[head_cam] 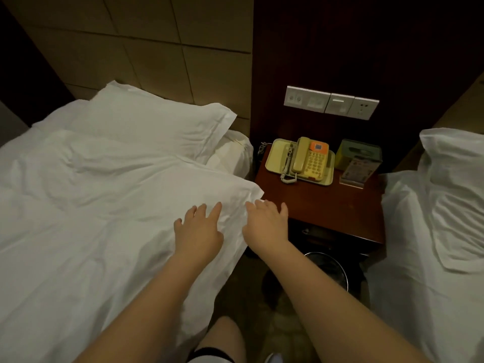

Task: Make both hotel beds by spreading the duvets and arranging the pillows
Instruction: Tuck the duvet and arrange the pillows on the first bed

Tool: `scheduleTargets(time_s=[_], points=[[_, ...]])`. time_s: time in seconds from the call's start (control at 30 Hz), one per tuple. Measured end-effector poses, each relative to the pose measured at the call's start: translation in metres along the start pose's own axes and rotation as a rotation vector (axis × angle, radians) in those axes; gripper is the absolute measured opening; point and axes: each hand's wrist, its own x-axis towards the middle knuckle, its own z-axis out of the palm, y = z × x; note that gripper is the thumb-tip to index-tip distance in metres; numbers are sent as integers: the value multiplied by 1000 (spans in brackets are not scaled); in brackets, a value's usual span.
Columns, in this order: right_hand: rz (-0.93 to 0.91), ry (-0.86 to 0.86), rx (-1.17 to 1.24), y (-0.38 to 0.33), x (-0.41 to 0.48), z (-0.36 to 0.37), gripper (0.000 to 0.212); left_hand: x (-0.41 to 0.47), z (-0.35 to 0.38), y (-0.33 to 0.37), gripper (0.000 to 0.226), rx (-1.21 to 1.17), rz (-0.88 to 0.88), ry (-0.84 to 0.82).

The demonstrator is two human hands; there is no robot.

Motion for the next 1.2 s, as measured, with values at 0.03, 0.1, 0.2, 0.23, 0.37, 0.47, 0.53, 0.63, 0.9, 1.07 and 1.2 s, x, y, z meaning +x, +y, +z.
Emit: scheduleTargets(time_s=[0.03, 0.1, 0.2, 0.23, 0.37, 0.47, 0.53, 0.63, 0.9, 1.07, 1.2], points=[[-15, -7, 2, 3, 15, 5, 47, 15, 1, 4, 64, 8, -4, -16], [-18, -11, 3, 13, 48, 13, 47, 48, 4, 14, 64, 34, 12, -47], [38, -50, 27, 34, 104, 23, 46, 107, 17, 26, 63, 74, 76, -77], [74, -67, 58, 42, 124, 29, 43, 127, 22, 29, 63, 100, 107, -87], [231, -173, 332, 67, 180, 71, 44, 199, 46, 38, 66, 198, 214, -164], [333, -215, 586, 74, 200, 103, 60, 239, 64, 52, 69, 208, 277, -233], [369, -205, 684, 76, 212, 121, 67, 263, 78, 64, 70, 221, 327, -244], [440, -235, 775, 79, 233, 142, 70, 296, 98, 76, 67, 244, 342, -241], [674, -280, 1160, 97, 257, 178, 64, 334, 135, 74, 23, 218, 415, -357], [608, -258, 1161, 94, 252, 191, 27, 329, 140, 62, 27, 98, 405, -442], [565, -299, 1127, 93, 253, 199, 31, 323, 139, 56, 24, 107, 388, -508]])
